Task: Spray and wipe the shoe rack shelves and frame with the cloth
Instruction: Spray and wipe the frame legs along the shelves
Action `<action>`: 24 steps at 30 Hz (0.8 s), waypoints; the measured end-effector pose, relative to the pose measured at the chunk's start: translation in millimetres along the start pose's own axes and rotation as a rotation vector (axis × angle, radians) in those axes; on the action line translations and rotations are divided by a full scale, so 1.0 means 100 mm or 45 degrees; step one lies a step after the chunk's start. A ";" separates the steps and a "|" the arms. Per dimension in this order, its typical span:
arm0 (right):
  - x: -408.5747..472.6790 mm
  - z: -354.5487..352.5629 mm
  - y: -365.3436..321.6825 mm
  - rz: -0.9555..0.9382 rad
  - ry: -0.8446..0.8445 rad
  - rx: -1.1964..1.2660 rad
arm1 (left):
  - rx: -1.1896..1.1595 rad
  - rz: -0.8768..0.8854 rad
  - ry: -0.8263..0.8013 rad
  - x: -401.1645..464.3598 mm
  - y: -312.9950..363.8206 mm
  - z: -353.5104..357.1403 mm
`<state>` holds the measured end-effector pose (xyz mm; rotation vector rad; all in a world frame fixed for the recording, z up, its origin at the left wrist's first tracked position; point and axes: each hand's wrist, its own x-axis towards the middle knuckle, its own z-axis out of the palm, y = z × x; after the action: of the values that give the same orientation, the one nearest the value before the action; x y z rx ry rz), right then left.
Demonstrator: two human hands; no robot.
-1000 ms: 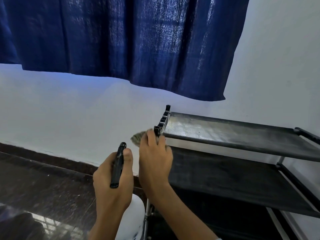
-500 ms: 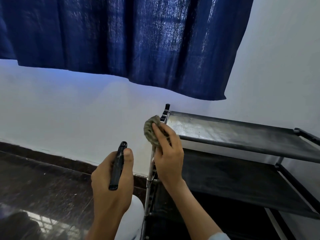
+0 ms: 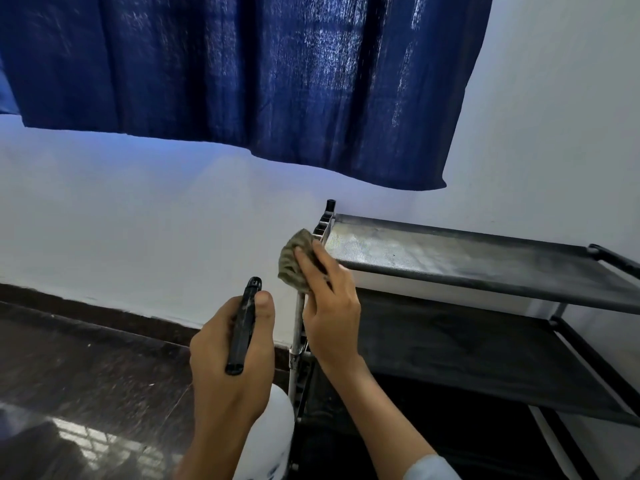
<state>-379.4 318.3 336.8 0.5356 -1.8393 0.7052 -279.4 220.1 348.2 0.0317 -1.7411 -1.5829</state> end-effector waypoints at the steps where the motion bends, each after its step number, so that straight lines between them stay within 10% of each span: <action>1: -0.05 -0.01 0.02 -0.042 -0.005 -0.031 | -0.003 -0.003 -0.007 0.00 0.00 0.00; 8: -0.38 -0.03 0.20 -0.356 -0.228 -0.185 | -0.003 0.004 -0.018 -0.01 0.03 0.00; 13: -0.12 0.00 0.14 -0.269 0.105 -0.211 | 0.016 -0.007 0.000 0.01 0.02 0.00; 19: -0.46 0.08 0.13 -0.452 -0.409 -0.542 | -0.022 -0.012 0.004 0.00 0.03 0.02; 24: -0.21 -0.03 0.02 -0.345 -0.176 -0.339 | -0.042 0.000 -0.026 0.00 0.02 0.01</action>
<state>-371.8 322.4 317.9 0.6535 -1.9038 0.2415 -279.4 221.2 349.7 -0.0007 -1.7305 -1.6170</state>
